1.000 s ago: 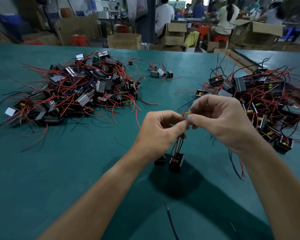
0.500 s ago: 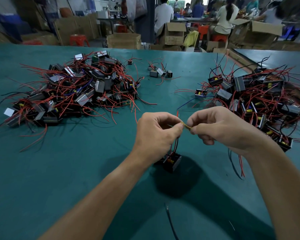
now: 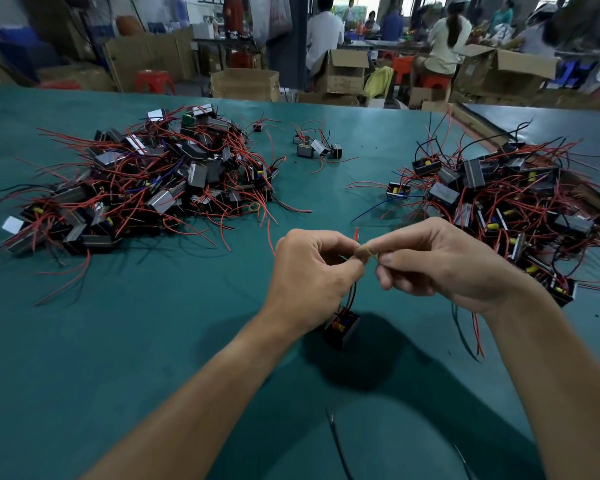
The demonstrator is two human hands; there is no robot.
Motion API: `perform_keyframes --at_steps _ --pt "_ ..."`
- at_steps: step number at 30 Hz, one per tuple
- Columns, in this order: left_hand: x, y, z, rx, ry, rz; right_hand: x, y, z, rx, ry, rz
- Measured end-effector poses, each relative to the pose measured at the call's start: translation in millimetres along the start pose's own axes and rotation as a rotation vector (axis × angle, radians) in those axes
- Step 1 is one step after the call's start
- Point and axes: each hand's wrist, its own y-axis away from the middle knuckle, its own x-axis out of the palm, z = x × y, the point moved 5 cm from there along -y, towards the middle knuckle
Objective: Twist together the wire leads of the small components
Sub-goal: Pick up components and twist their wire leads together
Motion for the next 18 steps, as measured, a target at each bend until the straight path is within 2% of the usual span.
perform_keyframes --at_steps 7,11,18 --pt "0.4 0.1 -2.3 -0.011 0.076 0.038 5.4 0.1 6.8 -0.022 0.012 -0.053" --pt "0.4 -1.6 2.9 -0.085 0.184 0.065 -7.6 2.1 11.2 -0.076 0.011 -0.196" --pt "5.7 -0.6 -0.4 -0.078 0.286 0.105 -4.3 0.1 9.5 -0.070 0.191 -0.214"
